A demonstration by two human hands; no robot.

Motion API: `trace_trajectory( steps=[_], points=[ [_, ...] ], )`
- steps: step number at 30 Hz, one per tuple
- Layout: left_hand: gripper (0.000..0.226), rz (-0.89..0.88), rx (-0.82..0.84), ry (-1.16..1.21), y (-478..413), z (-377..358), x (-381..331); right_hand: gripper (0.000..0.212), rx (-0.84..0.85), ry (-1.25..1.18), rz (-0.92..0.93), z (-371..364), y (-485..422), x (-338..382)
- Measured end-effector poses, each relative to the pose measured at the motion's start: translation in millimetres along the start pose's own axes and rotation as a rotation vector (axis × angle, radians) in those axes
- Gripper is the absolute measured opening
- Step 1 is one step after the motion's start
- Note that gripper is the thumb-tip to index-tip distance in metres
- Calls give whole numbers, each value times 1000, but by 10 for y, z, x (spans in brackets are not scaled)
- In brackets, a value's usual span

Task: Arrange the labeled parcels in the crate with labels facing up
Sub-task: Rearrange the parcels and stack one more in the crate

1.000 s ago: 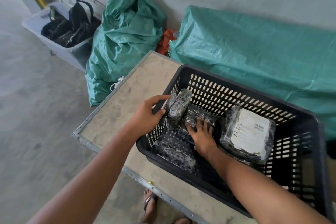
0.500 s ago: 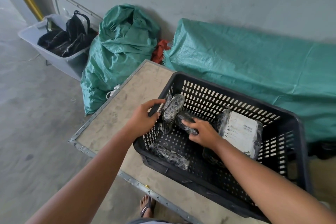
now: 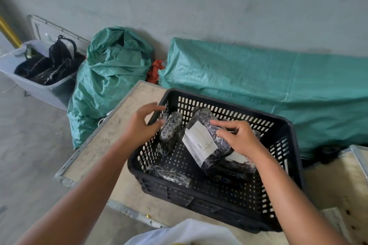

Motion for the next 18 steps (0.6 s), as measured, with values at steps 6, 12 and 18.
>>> trace_trajectory(
  steps=[6,12,18],
  points=[
    [40,-135,522,347,-121,-214,-683,30,36,-111,116,506,148,457],
    [33,-256,603,402,-201,-365,-916,34,66,-216,133,819,214,621],
    [38,-229,576,441,-222,-492,-722,32,76,-248,88,843,93,493]
  ],
)
Point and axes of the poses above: each hand's wrist, its own y-axis away from the middle knuckle, its own z-axis out of the back of the hand, x = y × z, the point moved 1 cm from there along -y, towards the middle knuckle, and after that the axes turned 8 degrees about x, right-handed, at the moved point
